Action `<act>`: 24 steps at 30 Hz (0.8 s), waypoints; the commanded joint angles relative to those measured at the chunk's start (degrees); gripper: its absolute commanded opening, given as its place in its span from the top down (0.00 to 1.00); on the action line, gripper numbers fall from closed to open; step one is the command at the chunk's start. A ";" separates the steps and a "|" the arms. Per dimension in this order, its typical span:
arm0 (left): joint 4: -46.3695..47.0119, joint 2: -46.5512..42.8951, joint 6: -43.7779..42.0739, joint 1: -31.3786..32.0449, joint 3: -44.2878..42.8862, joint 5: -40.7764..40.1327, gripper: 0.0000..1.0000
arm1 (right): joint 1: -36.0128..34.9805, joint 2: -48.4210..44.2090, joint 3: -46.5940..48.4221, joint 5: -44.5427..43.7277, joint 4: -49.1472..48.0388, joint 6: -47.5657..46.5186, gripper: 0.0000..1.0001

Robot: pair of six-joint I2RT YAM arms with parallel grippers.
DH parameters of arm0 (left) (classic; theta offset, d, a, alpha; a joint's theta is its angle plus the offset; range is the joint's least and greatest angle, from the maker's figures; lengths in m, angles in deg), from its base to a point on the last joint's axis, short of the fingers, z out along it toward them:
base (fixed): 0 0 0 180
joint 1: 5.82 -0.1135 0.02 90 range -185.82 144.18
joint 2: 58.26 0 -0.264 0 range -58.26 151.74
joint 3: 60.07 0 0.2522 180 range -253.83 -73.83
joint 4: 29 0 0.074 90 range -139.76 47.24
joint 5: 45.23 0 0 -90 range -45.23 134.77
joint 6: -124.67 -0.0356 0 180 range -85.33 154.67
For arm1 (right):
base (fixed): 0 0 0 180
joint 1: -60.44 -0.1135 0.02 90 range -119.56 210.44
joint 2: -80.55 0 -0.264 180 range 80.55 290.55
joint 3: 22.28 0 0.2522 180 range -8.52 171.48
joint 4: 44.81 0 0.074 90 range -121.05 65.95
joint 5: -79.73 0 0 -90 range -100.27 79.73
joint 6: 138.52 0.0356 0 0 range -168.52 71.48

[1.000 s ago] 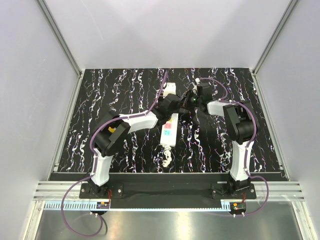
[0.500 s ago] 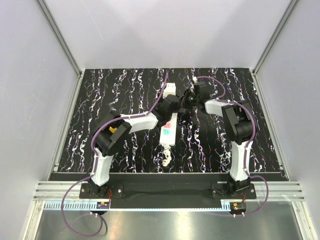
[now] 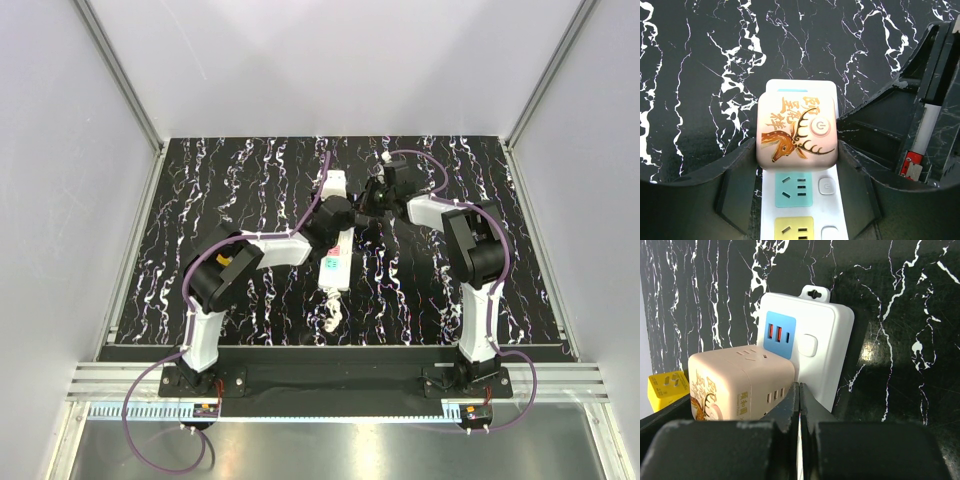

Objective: Pull the plug off the socket

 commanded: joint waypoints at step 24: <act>-16.16 -3.35 6.57 0.91 -20.37 6.06 1.00 | -3.80 5.94 2.83 -6.82 11.93 -5.40 1.00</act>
